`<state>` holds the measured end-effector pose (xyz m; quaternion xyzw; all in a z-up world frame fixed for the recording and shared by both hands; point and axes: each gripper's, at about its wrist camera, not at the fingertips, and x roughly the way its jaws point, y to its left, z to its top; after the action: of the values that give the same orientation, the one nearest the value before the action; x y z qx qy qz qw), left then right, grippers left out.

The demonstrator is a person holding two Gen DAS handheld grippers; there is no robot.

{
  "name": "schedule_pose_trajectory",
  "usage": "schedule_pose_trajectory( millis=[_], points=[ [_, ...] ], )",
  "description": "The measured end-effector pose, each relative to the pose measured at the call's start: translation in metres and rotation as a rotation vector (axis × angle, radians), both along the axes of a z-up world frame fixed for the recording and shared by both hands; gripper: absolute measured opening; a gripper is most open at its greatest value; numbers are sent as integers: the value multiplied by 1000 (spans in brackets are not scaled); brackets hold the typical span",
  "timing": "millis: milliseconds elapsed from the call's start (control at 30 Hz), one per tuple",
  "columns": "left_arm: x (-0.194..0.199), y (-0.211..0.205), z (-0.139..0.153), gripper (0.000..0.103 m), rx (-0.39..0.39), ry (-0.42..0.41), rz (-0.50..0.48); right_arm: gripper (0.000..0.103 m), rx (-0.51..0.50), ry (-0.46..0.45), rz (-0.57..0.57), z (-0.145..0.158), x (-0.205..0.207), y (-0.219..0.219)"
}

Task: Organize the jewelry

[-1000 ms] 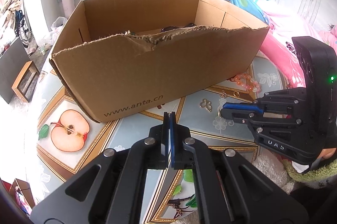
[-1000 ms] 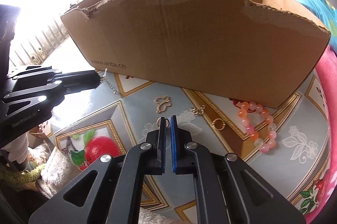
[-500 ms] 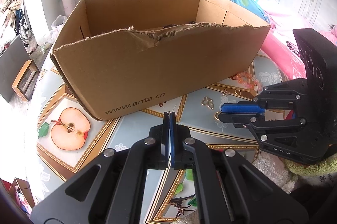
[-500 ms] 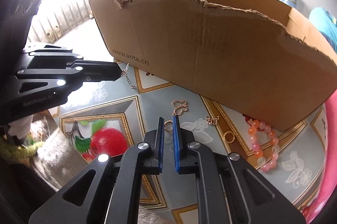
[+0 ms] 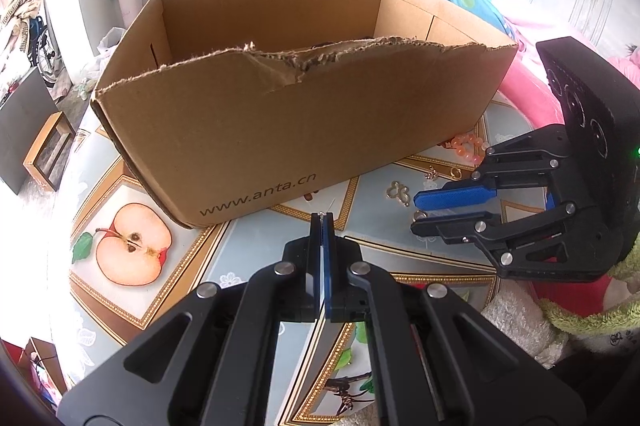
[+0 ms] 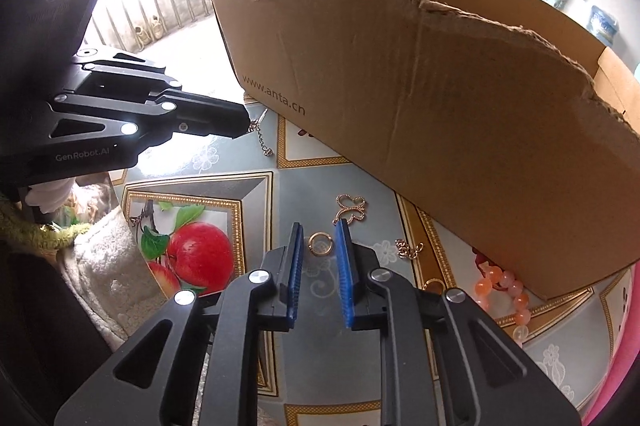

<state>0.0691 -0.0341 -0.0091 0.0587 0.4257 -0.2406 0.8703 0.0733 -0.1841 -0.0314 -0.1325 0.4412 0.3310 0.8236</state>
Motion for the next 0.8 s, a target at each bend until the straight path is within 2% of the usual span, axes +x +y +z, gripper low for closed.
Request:
schedule_pose_trajectory(
  millis=[267,467,633,800],
  points=[
    [-2,0,3,0,-1,-9,-5,9,64,28,-44,1,10,-16],
    [-9,-1,12,0,-12,-39,-34,9,108,18,-86,5,-4,-25],
    [-16,2,33,0,-72,-73,-70,9,175,-9,-115,25,-15,-36],
    [-21,11,79,0,-212,-140,-136,9,288,-84,-152,72,-17,-53]
  ],
)
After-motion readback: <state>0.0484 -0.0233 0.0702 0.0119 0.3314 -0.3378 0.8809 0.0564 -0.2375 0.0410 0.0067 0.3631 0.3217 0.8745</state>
